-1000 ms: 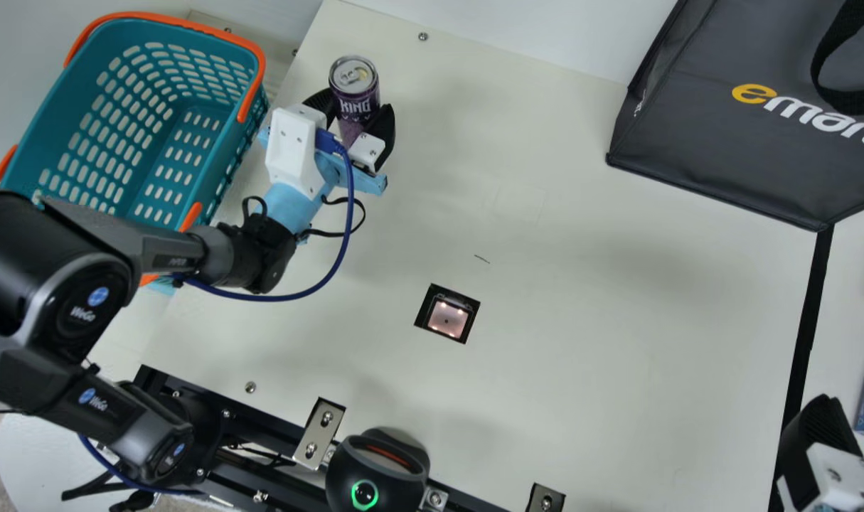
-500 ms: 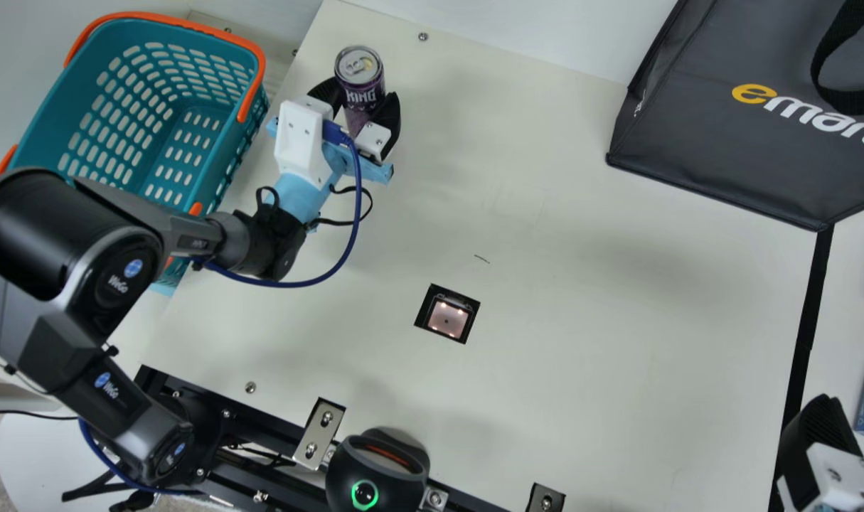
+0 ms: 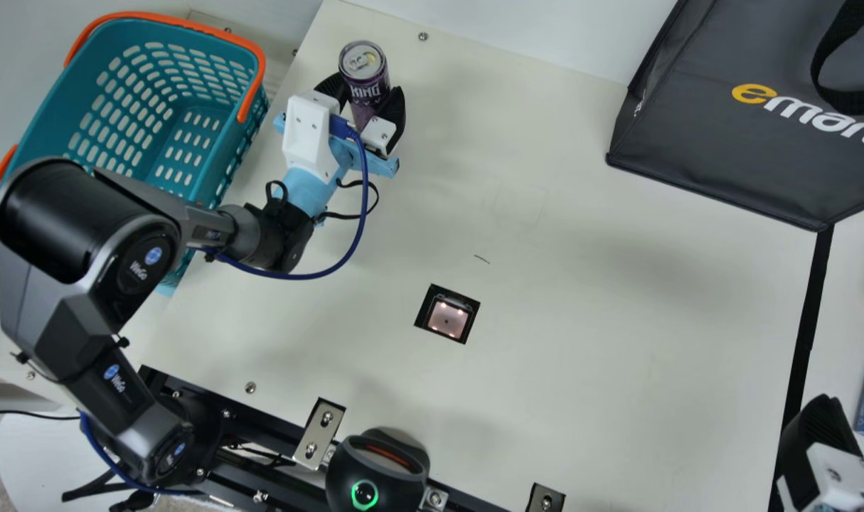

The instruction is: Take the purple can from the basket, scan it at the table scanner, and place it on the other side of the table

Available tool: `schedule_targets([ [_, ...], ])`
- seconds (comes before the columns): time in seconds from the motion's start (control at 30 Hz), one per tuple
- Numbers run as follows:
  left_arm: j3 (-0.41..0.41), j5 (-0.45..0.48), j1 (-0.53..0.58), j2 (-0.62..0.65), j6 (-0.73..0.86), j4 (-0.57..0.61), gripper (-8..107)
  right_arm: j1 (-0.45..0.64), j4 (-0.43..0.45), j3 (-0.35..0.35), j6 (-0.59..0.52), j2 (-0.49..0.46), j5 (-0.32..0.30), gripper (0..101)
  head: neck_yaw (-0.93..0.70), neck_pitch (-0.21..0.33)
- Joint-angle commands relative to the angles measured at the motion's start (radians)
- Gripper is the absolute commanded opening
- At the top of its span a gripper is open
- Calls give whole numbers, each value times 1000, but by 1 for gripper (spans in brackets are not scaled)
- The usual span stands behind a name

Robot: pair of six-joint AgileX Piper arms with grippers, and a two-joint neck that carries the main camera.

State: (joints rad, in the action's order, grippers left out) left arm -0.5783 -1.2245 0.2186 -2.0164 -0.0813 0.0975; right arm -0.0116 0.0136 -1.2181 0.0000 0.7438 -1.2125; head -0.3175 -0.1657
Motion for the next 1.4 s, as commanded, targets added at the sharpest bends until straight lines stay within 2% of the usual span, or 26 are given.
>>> schedule_targets([
  [0.0,1,4,-2,-1,-3,-1,19,0,0,0,0,0,0,95,-4,27],
  [0.7,15,4,-16,6,-22,-12,89,0,0,0,0,0,0,95,-4,27],
  [1.17,17,4,-19,5,-25,-21,90,0,0,0,0,0,0,95,-4,27],
  [1.37,54,4,-16,34,-11,-21,90,0,0,0,0,0,0,95,-4,27],
])
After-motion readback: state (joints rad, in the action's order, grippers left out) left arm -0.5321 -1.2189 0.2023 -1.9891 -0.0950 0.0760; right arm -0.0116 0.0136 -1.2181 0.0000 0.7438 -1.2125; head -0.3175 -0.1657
